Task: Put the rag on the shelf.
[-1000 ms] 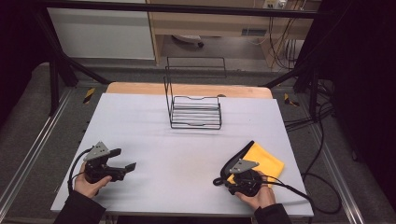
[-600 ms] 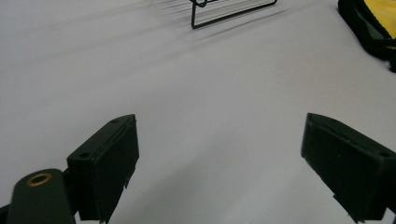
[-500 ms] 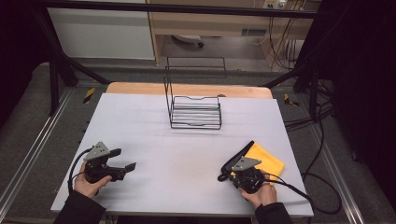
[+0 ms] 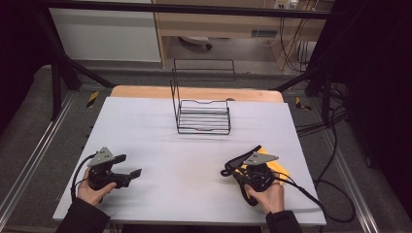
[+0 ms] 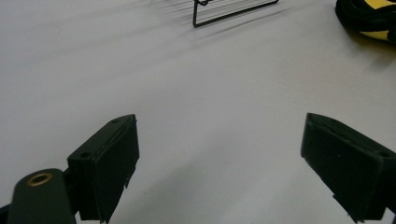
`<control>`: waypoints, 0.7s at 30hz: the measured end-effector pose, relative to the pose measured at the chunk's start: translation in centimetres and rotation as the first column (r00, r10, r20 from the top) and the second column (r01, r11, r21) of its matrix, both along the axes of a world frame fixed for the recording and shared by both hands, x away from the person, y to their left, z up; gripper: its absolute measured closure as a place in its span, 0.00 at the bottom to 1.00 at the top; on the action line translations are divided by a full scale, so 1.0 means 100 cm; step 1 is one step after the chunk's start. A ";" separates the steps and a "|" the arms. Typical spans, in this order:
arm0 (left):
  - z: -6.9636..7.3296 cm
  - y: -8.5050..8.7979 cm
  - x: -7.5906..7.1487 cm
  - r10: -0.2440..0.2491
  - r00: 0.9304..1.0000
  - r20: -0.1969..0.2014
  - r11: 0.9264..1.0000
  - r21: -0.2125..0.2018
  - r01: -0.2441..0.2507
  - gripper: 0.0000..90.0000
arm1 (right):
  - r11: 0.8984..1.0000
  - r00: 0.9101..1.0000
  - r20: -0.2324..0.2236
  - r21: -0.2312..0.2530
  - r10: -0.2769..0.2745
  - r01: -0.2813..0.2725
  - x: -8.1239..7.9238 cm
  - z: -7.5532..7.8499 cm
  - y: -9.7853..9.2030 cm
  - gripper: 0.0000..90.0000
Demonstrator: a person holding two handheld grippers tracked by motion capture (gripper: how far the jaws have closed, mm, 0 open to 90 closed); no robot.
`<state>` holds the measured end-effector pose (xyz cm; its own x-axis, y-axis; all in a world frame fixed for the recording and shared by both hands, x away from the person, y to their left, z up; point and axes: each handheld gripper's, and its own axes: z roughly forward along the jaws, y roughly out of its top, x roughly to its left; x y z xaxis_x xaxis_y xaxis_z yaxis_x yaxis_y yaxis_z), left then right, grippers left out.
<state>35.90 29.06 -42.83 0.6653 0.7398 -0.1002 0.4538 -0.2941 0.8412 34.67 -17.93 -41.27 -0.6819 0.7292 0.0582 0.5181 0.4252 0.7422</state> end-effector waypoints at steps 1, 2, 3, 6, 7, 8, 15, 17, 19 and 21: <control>0.000 0.000 0.000 0.000 1.000 0.000 1.000 0.000 0.000 0.13 | 1.000 1.000 0.005 0.009 0.012 -0.012 0.000 0.001 0.005 0.86; 0.000 0.000 0.000 0.002 1.000 -0.002 1.000 0.003 -0.002 0.13 | 1.000 1.000 0.007 0.011 0.025 -0.025 0.001 0.002 0.011 0.86; 0.000 0.000 0.000 0.002 1.000 -0.002 1.000 0.003 -0.002 0.13 | 1.000 1.000 0.007 0.011 0.025 -0.025 0.001 0.002 0.011 0.86; 0.000 0.000 0.000 0.008 1.000 0.002 1.000 -0.003 -0.008 0.13 | 0.996 0.997 0.015 0.021 0.081 -0.081 0.004 0.003 0.039 0.86; 0.000 0.000 0.000 0.008 1.000 0.002 1.000 -0.003 -0.008 0.13 | 0.996 0.997 0.015 0.021 0.081 -0.081 0.004 0.003 0.039 0.86; 0.000 0.001 0.000 0.011 1.000 0.001 1.000 -0.002 -0.011 0.13 | 0.993 0.993 0.013 0.029 0.114 -0.114 0.005 0.003 0.054 0.86; 0.001 0.002 0.000 0.017 1.000 0.000 1.000 -0.001 -0.017 0.13 | 0.978 0.978 -0.012 0.016 0.210 -0.210 0.006 -0.004 0.102 0.86; 0.001 0.002 0.000 0.019 1.000 -0.002 1.000 -0.004 -0.019 0.13 | 0.975 0.975 -0.014 0.021 0.222 -0.222 0.005 -0.005 0.107 0.86; 0.001 0.002 0.000 0.019 1.000 -0.001 1.000 -0.002 -0.019 0.13 | 0.961 0.961 -0.024 0.035 0.274 -0.273 0.001 -0.006 0.119 0.86; 0.001 0.002 0.000 0.020 1.000 -0.002 1.000 -0.001 -0.020 0.13 | 0.951 0.950 -0.035 0.032 0.309 -0.308 -0.002 -0.007 0.125 0.85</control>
<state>35.90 29.25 -42.78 0.6506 0.7526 -0.1019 0.4609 -0.2845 0.8406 34.44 -5.43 -42.00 -0.8700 0.4816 0.1056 0.3937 0.5497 0.7368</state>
